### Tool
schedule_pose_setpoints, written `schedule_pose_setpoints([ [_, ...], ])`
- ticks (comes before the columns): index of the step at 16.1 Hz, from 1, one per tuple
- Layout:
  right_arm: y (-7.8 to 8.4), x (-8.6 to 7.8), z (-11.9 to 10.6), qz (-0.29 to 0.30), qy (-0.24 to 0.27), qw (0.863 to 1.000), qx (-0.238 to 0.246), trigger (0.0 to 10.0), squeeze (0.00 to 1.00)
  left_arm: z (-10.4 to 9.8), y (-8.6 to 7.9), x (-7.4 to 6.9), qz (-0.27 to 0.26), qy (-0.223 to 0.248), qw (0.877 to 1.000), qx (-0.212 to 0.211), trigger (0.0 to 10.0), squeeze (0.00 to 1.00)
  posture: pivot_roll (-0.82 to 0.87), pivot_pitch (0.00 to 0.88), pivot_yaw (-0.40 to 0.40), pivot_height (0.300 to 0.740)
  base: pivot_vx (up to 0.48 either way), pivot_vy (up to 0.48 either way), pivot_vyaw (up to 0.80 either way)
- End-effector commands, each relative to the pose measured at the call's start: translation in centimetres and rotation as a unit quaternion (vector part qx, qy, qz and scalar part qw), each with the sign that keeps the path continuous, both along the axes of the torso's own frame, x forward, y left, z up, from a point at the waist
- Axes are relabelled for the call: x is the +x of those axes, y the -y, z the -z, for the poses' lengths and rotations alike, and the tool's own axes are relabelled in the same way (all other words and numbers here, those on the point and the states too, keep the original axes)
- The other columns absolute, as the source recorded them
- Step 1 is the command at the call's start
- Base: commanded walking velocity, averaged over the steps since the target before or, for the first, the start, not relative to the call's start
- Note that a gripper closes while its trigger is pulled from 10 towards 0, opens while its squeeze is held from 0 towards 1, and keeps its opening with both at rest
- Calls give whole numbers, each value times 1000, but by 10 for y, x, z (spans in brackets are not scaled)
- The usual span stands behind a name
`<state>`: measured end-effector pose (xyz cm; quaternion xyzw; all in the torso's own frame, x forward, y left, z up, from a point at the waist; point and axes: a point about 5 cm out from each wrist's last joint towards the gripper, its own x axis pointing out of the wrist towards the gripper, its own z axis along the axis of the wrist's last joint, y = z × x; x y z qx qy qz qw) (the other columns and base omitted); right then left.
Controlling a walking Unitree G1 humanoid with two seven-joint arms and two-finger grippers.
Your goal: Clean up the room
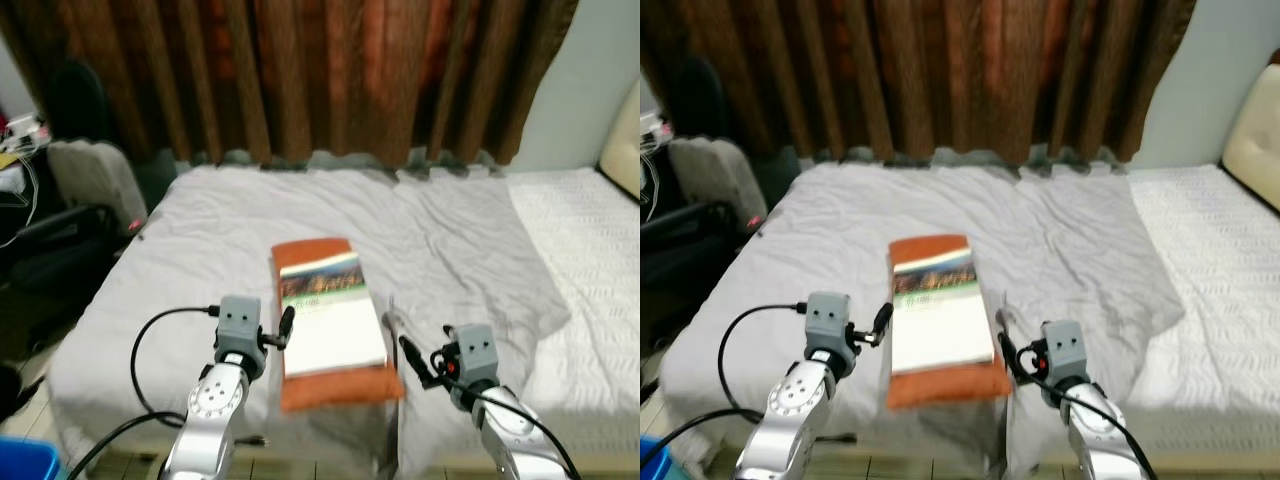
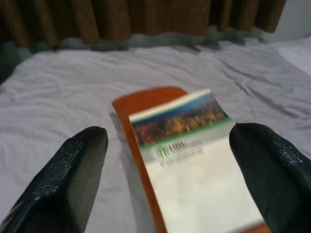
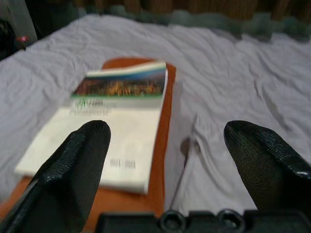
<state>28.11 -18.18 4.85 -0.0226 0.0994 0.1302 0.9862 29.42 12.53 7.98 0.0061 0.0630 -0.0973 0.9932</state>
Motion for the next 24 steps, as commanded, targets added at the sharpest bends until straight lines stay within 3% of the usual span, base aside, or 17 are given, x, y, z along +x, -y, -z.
schedule_pose_setpoints([
  [1,-10,3,-5,-7,14,1000,10,10000,0,1,-10,2,-8,2,1000,7,10000,0,-27,3,14,740,480,0,0],
  [4,-9,2,-4,-5,14,1000,10,10000,0,0,-10,3,-28,0,999,-17,10000,0,-33,5,18,740,480,0,0],
  [8,-11,0,-1,-17,4,1000,3,10000,0,3,-10,2,-31,-6,999,-17,10000,0,-32,17,12,740,480,0,300],
  [10,-13,-2,1,-28,-5,1000,1,10000,0,9,-14,6,-38,-27,999,-20,10000,0,-33,24,7,740,240,0,0],
  [13,-12,-2,2,-23,-10,1000,5,10000,0,28,-14,23,-15,-83,996,-39,10000,0,-31,35,-8,740,0,0,0],
  [14,-13,-4,1,-26,-10,1000,5,10000,0,29,-6,32,10,-102,992,-70,10000,0,-51,65,-20,740,0,0,0],
  [16,-9,-14,-1,-33,-12,999,-4,10000,0,19,-3,46,7,-110,984,-140,10000,0,-101,131,-41,740,0,0,0],
  [18,-1,-26,-2,-29,-21,999,-9,10000,0,7,-10,56,-8,-90,979,-184,10000,0,-134,179,-62,740,0,0,0],
  [19,6,-41,1,-35,-36,999,-22,10000,0,2,-27,59,-40,-68,968,-240,10000,0,-167,222,-73,740,0,0,0],
  [21,7,-46,1,-35,-39,998,-25,10000,0,0,-34,59,-56,-56,960,-267,10000,0,-171,237,-76,740,0,0,0],
  [23,4,-49,-1,-40,-44,998,-26,10000,0,8,-36,52,-63,-62,936,-341,10000,0,-163,258,-72,740,0,0,0],
  [24,1,-50,-2,-44,-46,998,-26,10000,0,18,-29,46,-52,-82,930,-355,10000,0,-157,267,-74,740,0,0,0],
])
